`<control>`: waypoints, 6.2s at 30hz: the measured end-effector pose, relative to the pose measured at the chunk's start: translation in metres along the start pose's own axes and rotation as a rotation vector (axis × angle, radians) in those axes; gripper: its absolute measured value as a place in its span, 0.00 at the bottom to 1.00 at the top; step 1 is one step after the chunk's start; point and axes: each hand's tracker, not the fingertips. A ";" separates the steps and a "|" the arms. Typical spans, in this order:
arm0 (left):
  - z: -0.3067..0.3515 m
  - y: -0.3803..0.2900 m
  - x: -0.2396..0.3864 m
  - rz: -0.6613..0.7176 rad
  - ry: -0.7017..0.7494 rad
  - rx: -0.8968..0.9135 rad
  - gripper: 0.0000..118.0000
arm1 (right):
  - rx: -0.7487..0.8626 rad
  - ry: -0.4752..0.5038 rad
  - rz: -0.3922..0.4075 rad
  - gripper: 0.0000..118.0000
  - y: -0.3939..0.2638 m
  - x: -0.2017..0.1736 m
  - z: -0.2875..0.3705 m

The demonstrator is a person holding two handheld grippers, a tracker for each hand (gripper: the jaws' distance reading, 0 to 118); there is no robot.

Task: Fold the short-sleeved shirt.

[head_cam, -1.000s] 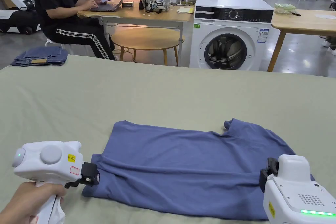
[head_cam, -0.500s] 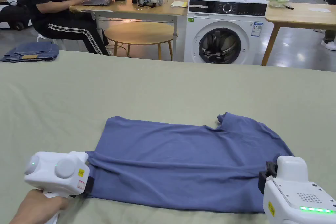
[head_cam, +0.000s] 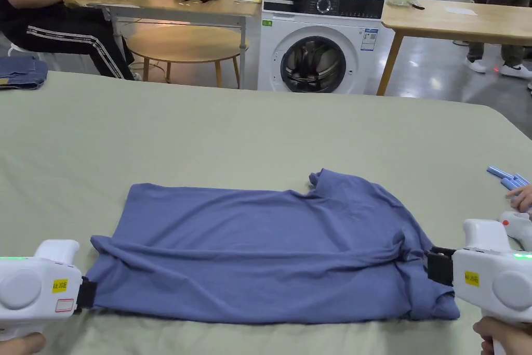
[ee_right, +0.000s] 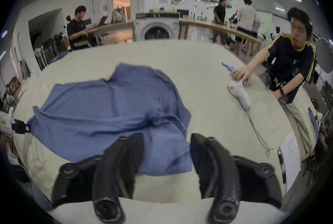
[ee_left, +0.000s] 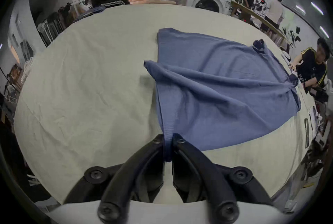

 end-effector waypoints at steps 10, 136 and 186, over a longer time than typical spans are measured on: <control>0.004 -0.002 0.002 -0.007 0.006 0.004 0.01 | -0.327 0.069 -0.007 0.42 -0.036 0.008 -0.062; -0.067 0.157 -0.013 -0.032 -0.057 0.078 0.00 | 0.240 -0.045 -0.034 0.00 0.029 -0.083 0.004; 0.065 0.074 -0.038 0.025 -0.102 0.245 0.00 | 0.029 0.020 0.003 0.00 0.036 -0.001 0.050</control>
